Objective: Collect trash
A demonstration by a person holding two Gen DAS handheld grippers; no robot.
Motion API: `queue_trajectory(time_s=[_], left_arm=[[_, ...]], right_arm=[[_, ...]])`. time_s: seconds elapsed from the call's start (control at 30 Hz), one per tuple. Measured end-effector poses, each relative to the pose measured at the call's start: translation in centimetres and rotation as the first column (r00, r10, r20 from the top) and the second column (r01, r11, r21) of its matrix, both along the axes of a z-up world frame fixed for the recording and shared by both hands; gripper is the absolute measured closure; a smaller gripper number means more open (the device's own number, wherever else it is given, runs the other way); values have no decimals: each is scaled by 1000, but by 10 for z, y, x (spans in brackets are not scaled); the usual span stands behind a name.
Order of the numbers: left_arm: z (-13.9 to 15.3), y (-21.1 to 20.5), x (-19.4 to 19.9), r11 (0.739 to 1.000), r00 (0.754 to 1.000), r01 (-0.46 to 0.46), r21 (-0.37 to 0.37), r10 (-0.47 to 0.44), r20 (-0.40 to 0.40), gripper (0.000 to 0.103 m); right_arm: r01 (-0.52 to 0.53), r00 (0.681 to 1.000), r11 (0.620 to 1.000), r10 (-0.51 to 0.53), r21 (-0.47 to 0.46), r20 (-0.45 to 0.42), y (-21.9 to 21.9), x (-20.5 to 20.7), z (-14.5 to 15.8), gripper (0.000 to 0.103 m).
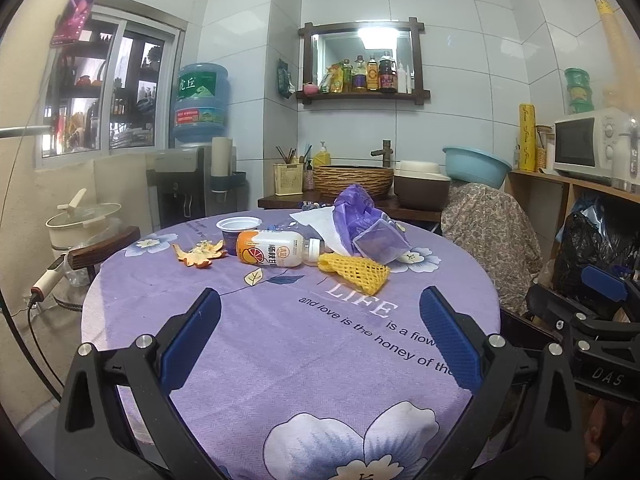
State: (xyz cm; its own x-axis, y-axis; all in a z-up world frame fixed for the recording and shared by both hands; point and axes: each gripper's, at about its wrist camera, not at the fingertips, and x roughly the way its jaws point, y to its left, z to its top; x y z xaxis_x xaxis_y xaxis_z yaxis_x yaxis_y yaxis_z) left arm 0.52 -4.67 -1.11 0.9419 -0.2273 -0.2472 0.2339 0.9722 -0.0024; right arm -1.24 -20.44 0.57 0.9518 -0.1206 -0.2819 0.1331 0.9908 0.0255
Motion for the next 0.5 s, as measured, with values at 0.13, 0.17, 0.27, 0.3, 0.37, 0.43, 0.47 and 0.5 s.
queue_trajectory(time_s=[0.13, 0.17, 0.27, 0.3, 0.37, 0.43, 0.47, 0.5], left_arm=[[1, 1, 1, 1000, 1000, 0, -1, 0, -4, 5], [1, 1, 1, 1000, 1000, 0, -1, 0, -4, 5], [0, 1, 1, 1000, 1000, 2, 1, -2, -4, 5], [0, 1, 1, 1000, 1000, 4, 3, -4, -4, 5], [-1, 1, 1, 1000, 1000, 6, 5, -6, -5, 5], [-1, 0, 1, 1000, 1000, 6, 5, -6, -6, 5], [-1, 0, 1, 1000, 1000, 6, 5, -6, -4, 5], [-2, 0, 1, 1000, 1000, 7, 5, -7, -4, 5]], right_arm=[[-3, 1000, 1000, 3, -4, 0, 0, 0, -1, 5], [-4, 1000, 1000, 3, -5, -1, 1, 0, -1, 5], [-3, 1000, 1000, 3, -5, -4, 0, 1, -2, 5], [-3, 1000, 1000, 3, -5, -3, 1, 0, -2, 5], [-3, 1000, 1000, 2, -5, -4, 1, 1, -2, 5], [-2, 1000, 1000, 2, -4, -6, 0, 1, -3, 5], [-2, 1000, 1000, 2, -4, -6, 0, 1, -3, 5], [-2, 1000, 1000, 2, -3, -7, 0, 2, -3, 5]])
